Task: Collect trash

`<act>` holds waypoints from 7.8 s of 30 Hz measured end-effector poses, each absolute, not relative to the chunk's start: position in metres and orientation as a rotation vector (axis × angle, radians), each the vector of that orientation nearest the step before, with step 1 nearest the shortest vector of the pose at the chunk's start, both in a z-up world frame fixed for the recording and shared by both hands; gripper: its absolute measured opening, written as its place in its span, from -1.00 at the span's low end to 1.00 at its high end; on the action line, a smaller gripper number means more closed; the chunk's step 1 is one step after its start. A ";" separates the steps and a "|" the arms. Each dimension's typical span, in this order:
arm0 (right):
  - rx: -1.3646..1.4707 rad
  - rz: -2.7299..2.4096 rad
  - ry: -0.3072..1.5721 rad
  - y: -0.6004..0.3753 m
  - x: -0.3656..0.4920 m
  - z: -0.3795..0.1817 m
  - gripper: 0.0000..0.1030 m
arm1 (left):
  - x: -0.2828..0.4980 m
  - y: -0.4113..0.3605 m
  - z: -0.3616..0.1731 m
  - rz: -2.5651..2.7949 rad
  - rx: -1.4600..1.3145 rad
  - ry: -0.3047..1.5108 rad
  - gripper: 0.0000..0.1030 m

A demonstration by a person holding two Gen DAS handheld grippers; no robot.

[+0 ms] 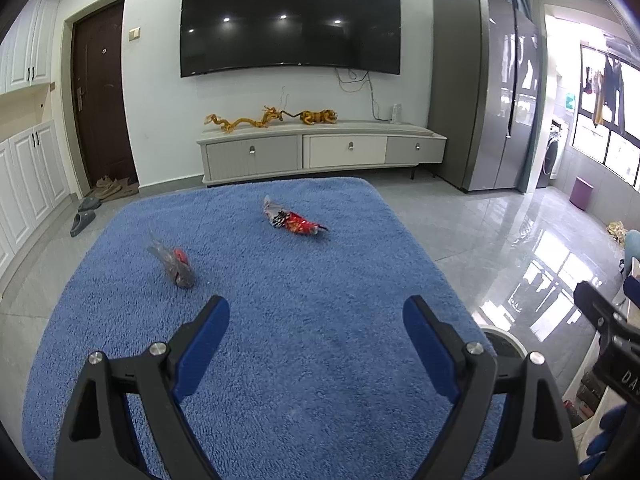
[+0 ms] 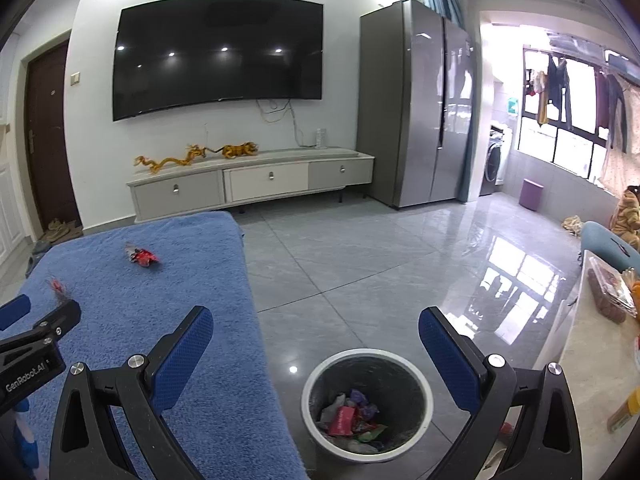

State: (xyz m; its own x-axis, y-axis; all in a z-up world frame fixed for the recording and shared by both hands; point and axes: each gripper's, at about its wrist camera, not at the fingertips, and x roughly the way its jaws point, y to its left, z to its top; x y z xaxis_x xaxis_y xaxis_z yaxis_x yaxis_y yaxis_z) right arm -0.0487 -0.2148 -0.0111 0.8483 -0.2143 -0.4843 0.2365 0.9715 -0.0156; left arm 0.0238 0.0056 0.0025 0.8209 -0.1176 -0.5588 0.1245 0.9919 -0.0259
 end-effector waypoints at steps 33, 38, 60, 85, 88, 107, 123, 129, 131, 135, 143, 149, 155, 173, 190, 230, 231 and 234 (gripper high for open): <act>0.016 0.481 0.835 -0.065 0.269 -0.090 0.50 | 0.197 0.163 -0.085 0.007 -0.207 0.825 0.31; -0.001 0.514 0.868 -0.058 0.286 -0.098 0.22 | 0.199 0.166 -0.090 -0.019 -0.239 0.844 -0.25; 0.104 0.469 0.813 -0.132 0.096 -0.061 -0.40 | 0.088 0.101 -0.039 -0.151 -0.087 0.769 -0.60; 0.360 -0.130 0.819 -0.361 0.003 -0.107 -0.39 | 0.091 -0.182 -0.038 -0.621 0.043 0.885 -0.60; 0.386 -0.151 0.861 -0.378 0.013 -0.127 -0.37 | 0.098 -0.208 -0.051 -0.634 0.054 0.913 -0.59; 0.405 -0.277 0.897 -0.402 0.011 -0.143 0.29 | 0.097 -0.235 -0.072 -0.681 0.057 0.951 0.03; 0.200 -0.145 0.695 -0.279 -0.011 -0.055 0.81 | 0.054 -0.093 -0.020 -0.352 0.112 0.752 0.24; 0.143 -0.139 0.637 -0.244 -0.025 -0.041 0.91 | 0.030 -0.056 -0.002 -0.259 0.122 0.652 0.24; 0.124 -0.151 0.608 -0.238 -0.032 -0.034 0.94 | 0.021 -0.050 0.005 -0.240 0.133 0.612 0.24; 0.085 -0.194 0.549 -0.229 -0.041 -0.023 1.00 | 0.010 -0.046 0.015 -0.209 0.136 0.543 0.67; 0.045 -0.231 0.498 -0.220 -0.049 -0.015 1.00 | 0.005 -0.029 0.021 -0.178 0.110 0.499 0.88; 0.033 -0.243 0.499 -0.219 -0.049 -0.018 1.00 | 0.008 -0.022 0.016 -0.138 0.096 0.501 1.00; 0.030 -0.263 0.507 -0.223 -0.048 -0.022 1.00 | 0.007 -0.023 0.012 -0.112 0.105 0.505 1.00; 0.035 -0.285 0.525 -0.231 -0.042 -0.028 1.00 | 0.014 -0.020 -0.001 -0.079 0.115 0.544 1.00; 0.035 -0.287 0.519 -0.233 -0.043 -0.028 1.00 | 0.012 -0.014 -0.003 -0.060 0.108 0.547 1.00; 0.029 -0.263 0.517 -0.227 -0.044 -0.028 1.00 | 0.010 -0.011 -0.006 -0.058 0.111 0.541 1.00; 0.028 -0.262 0.517 -0.227 -0.043 -0.028 1.00 | 0.010 -0.011 -0.006 -0.058 0.110 0.539 1.00; 0.026 -0.259 0.517 -0.227 -0.043 -0.029 1.00 | 0.010 -0.010 -0.007 -0.058 0.108 0.537 1.00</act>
